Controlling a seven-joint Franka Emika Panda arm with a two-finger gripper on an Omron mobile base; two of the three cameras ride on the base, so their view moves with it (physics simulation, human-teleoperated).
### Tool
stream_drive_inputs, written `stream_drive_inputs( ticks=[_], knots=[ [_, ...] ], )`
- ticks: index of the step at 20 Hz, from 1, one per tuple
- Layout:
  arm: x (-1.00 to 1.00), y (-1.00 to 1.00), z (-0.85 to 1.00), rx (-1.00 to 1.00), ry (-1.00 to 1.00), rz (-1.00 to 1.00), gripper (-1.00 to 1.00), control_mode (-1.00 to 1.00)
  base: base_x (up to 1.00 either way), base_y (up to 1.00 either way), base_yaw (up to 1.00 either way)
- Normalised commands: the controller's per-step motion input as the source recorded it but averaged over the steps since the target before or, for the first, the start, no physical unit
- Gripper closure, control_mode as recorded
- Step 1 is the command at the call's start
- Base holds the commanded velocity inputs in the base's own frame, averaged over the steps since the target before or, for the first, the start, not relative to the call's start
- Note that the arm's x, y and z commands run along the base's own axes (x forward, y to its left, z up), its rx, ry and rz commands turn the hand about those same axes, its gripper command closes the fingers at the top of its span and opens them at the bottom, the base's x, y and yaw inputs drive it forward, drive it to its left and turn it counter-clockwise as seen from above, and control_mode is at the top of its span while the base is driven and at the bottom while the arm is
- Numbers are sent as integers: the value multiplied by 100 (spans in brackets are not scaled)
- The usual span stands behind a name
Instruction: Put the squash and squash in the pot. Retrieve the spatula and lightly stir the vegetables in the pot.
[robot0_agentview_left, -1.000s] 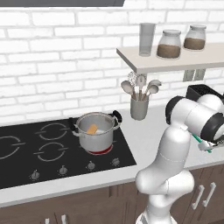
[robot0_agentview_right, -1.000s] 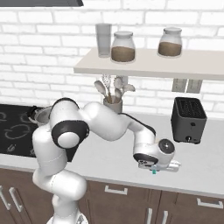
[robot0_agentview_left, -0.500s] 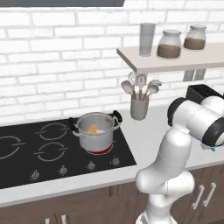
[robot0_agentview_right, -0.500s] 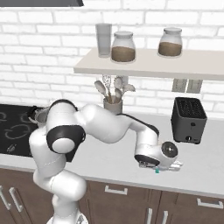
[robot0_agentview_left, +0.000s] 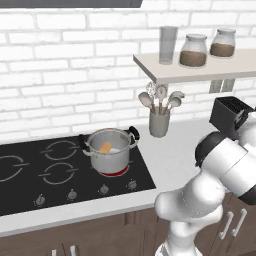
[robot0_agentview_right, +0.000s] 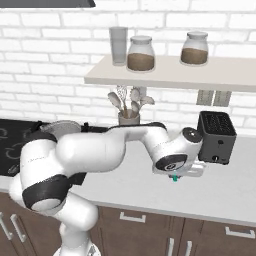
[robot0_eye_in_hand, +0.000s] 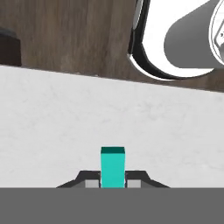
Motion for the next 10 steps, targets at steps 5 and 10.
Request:
stream_drive_inputs(
  ticks=[5, 10],
  knots=[
    [-9, 80, 100, -20, 13, 32, 100, -100, 0, 0, 0],
    [-22, 76, 100, -32, 15, 41, 100, -100, 0, 0, 0]
  ],
)
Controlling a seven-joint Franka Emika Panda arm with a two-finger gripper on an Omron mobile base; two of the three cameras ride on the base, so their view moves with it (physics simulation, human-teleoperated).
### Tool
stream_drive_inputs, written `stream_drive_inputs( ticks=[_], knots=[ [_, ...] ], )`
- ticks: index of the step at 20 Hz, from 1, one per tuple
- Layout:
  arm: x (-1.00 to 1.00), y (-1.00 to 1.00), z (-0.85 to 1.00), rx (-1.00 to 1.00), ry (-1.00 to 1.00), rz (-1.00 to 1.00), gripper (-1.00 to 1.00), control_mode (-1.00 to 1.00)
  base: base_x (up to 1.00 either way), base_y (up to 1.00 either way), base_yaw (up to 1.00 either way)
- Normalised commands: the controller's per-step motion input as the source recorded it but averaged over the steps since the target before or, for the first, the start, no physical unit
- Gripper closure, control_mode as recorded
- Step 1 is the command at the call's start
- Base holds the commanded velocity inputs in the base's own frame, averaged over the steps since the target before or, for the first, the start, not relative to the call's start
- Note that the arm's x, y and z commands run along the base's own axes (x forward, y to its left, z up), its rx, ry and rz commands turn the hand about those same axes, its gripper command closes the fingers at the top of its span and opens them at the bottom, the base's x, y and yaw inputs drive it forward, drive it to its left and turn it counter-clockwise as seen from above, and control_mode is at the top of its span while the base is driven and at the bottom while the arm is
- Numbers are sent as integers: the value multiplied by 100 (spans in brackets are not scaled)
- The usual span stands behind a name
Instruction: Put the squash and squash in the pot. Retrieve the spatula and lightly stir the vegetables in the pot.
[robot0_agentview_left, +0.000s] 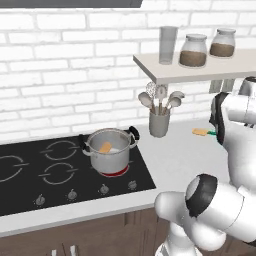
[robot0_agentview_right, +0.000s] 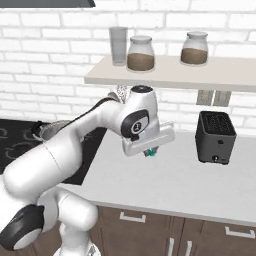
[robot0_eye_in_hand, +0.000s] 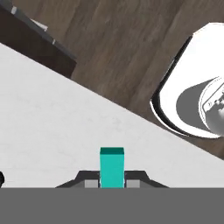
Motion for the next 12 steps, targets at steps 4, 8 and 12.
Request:
stream_drive_inputs(
  ticks=[4, 8, 12],
  knots=[
    [-2, 86, 100, -28, 29, 45, 100, -100, 0, 0, 0],
    [0, 93, 81, -30, 32, 46, 100, -100, 0, 0, 0],
    [1, 98, 29, -33, 11, 47, 100, -100, 0, 0, 0]
  ],
)
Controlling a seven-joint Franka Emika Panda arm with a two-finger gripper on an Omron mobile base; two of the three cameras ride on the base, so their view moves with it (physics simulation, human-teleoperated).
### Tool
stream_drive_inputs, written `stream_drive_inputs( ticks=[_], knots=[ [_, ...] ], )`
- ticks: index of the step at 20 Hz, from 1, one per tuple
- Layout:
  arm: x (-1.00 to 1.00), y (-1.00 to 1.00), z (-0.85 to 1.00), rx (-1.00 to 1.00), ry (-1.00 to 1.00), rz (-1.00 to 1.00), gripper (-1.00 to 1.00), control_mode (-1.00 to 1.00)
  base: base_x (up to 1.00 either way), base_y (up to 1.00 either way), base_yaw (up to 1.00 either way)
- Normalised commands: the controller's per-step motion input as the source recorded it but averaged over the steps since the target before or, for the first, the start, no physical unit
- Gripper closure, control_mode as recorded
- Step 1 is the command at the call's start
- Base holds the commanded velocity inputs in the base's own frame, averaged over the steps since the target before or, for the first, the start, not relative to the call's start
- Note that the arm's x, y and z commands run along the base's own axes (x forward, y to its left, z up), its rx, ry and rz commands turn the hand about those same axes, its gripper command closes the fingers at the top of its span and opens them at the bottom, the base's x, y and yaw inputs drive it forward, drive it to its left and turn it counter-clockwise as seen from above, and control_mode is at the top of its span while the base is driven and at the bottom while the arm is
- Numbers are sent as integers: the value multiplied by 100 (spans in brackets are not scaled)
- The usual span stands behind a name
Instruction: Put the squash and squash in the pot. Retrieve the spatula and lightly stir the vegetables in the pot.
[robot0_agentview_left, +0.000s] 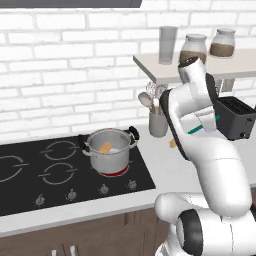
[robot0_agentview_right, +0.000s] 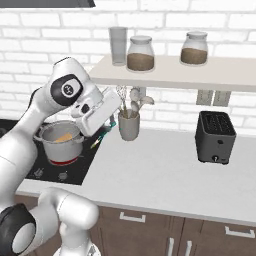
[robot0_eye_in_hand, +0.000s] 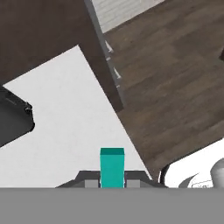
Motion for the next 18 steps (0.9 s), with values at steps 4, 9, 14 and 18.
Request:
stream_drive_inputs(
  ticks=[4, 9, 14, 18],
  knots=[
    [8, 100, 0, -32, -18, 46, 100, -100, 0, 0, 0],
    [28, 83, 16, -21, -37, 41, 100, -100, 0, 0, 0],
    [30, 80, 23, -22, -43, 40, 100, -100, 0, 0, 0],
    [65, 79, 9, -22, -25, 39, 100, -100, 0, 0, 0]
  ],
)
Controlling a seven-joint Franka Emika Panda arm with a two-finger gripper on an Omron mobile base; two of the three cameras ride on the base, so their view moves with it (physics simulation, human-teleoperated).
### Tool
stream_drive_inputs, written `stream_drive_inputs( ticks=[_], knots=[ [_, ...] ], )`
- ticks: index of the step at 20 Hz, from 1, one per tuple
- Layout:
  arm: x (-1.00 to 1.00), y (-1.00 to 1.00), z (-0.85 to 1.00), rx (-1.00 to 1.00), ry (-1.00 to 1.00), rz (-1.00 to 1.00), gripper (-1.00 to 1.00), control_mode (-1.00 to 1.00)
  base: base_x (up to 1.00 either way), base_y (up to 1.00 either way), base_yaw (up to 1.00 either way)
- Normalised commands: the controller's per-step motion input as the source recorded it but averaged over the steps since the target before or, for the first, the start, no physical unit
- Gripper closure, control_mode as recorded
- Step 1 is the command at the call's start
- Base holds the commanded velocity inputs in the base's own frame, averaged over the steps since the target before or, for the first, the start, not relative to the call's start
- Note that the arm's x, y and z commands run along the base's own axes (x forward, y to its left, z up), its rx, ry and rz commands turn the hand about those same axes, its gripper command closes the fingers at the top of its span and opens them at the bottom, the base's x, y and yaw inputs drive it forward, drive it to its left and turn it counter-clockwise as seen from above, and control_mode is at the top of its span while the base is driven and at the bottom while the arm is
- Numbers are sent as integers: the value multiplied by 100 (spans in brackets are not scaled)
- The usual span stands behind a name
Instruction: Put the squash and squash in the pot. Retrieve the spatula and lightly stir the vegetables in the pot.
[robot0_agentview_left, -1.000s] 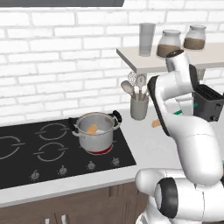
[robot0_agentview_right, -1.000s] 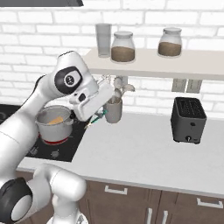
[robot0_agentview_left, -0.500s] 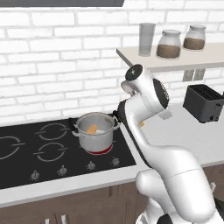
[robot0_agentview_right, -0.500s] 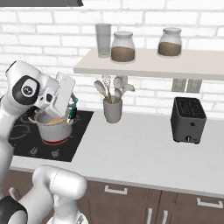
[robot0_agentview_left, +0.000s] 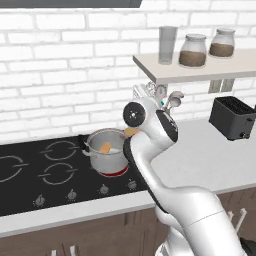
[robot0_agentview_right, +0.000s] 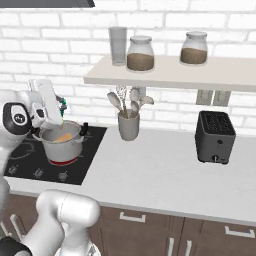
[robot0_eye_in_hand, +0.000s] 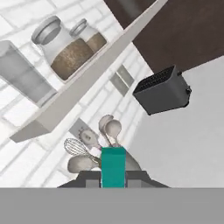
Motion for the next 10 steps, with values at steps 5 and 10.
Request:
stream_drive_inputs(
  ticks=[5, 10],
  knots=[
    [93, 82, 0, -25, -1, 35, 100, -100, 0, 0, 0],
    [74, 77, -26, -32, 10, 21, 100, -100, 0, 0, 0]
  ],
)
